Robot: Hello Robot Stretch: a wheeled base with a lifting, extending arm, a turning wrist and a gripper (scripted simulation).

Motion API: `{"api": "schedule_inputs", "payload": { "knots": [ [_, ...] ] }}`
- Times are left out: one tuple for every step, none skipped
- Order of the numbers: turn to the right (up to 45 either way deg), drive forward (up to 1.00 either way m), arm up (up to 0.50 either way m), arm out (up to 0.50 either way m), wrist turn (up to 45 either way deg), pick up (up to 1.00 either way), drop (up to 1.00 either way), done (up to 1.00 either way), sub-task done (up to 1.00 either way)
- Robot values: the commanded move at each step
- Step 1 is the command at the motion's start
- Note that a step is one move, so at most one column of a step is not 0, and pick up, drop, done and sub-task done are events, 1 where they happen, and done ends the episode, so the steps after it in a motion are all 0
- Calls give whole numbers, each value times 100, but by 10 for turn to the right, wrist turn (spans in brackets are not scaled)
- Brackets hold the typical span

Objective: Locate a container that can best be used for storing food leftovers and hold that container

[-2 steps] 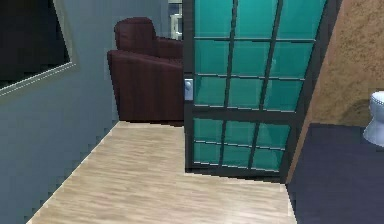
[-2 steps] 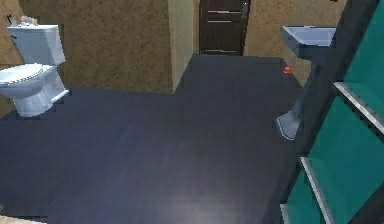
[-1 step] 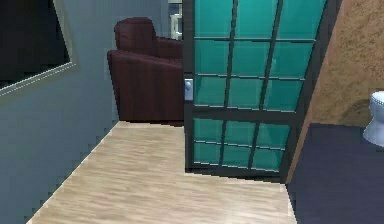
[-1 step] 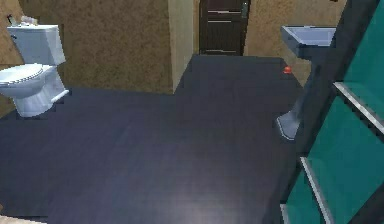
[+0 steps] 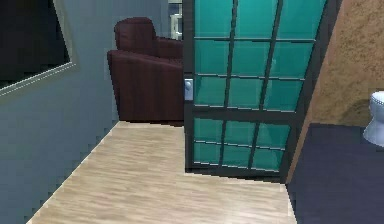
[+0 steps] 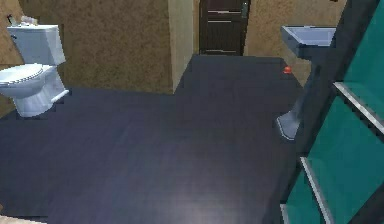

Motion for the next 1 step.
{"api": "schedule_inputs", "payload": {
  "knots": [
    [-450, 0, 0, 0, 0, 0, 0, 0, 0]
  ]
}}
